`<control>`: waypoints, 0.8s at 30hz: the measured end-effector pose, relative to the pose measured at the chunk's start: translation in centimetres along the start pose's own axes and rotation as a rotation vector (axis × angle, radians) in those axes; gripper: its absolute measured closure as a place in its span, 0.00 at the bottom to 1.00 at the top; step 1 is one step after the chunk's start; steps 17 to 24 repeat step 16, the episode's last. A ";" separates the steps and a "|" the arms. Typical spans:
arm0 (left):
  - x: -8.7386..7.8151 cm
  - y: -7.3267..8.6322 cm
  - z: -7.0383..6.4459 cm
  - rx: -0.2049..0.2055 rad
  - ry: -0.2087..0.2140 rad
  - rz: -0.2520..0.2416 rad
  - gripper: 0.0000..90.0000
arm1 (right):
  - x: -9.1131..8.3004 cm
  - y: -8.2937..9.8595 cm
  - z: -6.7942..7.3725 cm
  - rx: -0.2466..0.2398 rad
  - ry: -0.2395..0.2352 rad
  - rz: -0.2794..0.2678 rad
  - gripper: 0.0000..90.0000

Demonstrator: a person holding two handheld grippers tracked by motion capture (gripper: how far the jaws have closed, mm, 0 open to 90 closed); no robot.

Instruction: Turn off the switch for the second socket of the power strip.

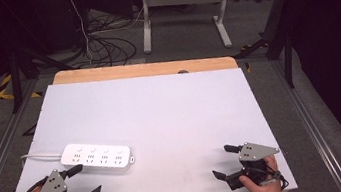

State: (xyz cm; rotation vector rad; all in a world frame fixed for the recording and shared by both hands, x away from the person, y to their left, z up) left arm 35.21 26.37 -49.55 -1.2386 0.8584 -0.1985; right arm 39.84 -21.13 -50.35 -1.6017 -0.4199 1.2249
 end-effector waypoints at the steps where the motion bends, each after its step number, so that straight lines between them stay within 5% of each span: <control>1: 0.1 0.0 0.0 -0.006 0.000 0.002 0.12 | 0.0 0.0 0.0 0.000 -0.001 0.000 0.08; 7: -0.1 -0.2 0.0 -0.015 -0.016 -0.008 0.13 | 0.0 0.0 0.0 0.001 0.000 -0.001 0.08; 11: -0.3 -0.2 0.0 -0.066 0.008 -0.026 0.13 | 0.0 0.0 0.0 -0.002 0.000 0.003 0.08; 24: -0.4 -0.2 0.1 -0.045 -0.006 -0.016 0.13 | 0.0 0.0 0.0 -0.001 0.002 0.000 0.08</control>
Point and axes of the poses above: each handheld gripper's, and its own axes: x roughly forward along the jaws, y roughly out of its underside, z roughly to its left, the point moved 4 cm from there along x, roughly forward along the jaws, and after that the axes turned 5 degrees about -y, right-handed, at the moved point
